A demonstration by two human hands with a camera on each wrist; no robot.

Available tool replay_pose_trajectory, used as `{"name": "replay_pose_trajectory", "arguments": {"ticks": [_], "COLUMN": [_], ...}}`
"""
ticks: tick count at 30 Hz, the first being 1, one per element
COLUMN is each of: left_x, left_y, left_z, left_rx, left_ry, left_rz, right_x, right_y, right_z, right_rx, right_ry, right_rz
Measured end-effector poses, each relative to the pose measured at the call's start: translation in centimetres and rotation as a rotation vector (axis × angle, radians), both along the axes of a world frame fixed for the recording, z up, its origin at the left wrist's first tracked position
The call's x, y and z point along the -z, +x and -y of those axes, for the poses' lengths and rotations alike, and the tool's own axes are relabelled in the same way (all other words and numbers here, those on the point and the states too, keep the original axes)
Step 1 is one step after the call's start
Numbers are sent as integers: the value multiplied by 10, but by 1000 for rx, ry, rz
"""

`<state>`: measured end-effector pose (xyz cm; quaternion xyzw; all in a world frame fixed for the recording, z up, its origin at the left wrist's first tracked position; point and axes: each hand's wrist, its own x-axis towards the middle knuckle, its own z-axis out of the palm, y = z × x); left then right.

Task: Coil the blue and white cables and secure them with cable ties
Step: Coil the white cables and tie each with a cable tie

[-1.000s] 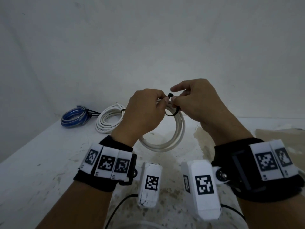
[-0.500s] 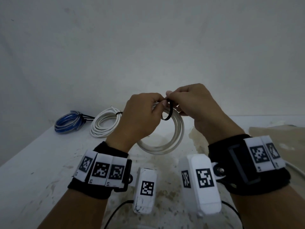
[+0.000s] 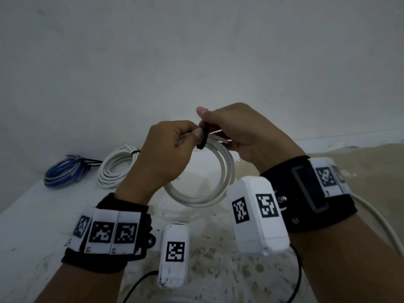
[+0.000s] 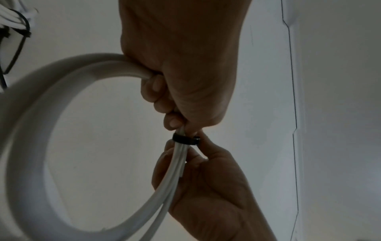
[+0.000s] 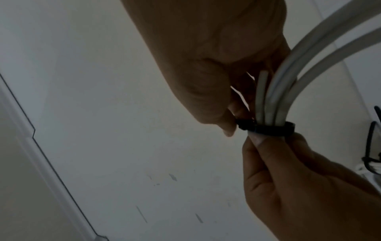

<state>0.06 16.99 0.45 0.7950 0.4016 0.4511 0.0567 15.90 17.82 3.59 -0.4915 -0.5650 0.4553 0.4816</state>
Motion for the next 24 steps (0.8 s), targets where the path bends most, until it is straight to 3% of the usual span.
{"name": "replay_pose_trajectory", "arguments": {"ticks": [2, 4, 7, 12, 20, 24], "left_x": [-3, -4, -2, -1, 1, -1], "left_y": [-3, -2, 4, 4, 11, 9], "left_z": [-1, 0, 3, 2, 5, 3], "left_rx": [-16, 6, 69, 106, 103, 35], "left_ry": [-32, -47, -64, -70, 11, -65], "left_rz": [38, 48, 34, 40, -55, 33], "right_x": [0, 1, 3, 5, 15, 13], "right_y": [-2, -3, -4, -3, -1, -1], "right_z": [0, -2, -5, -10, -14, -11], "right_rx": [-42, 24, 197, 257, 273, 192], "right_ry": [54, 151, 310, 335, 194, 221], "right_rz": [-3, 31, 261, 357, 268, 190]}}
